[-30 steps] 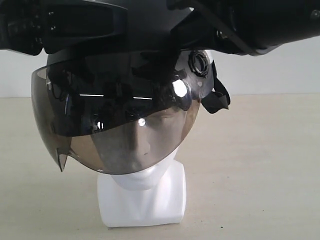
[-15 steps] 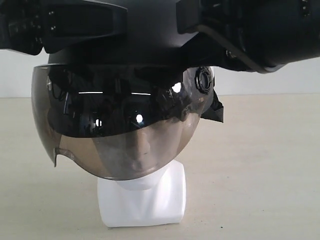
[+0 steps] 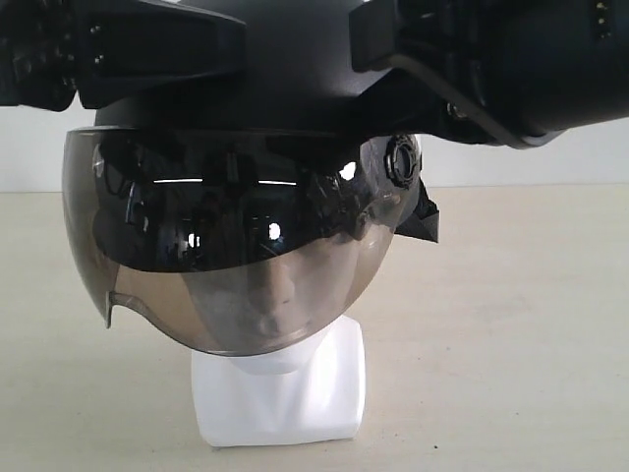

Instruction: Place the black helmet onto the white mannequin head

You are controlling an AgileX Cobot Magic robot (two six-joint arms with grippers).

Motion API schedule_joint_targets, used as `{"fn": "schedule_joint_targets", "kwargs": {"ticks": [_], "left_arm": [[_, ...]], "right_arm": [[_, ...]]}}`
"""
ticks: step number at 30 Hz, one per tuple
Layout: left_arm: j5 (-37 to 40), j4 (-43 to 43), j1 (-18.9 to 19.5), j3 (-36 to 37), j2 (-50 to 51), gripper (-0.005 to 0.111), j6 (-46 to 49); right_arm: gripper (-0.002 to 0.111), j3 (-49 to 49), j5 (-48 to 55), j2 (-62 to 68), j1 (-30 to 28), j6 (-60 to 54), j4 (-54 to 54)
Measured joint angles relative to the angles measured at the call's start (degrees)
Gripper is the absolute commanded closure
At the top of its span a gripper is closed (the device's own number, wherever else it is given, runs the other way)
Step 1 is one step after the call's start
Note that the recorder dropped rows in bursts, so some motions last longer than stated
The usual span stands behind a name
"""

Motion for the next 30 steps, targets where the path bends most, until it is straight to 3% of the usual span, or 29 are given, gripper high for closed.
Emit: {"fn": "schedule_joint_targets", "kwargs": {"ticks": [30], "left_arm": [[-1.3,6.3,0.3,0.2,-2.3,0.102,-5.2]], "right_arm": [[0.109,0.4,-0.6,-0.1,0.0,3.5,-2.8]]}}
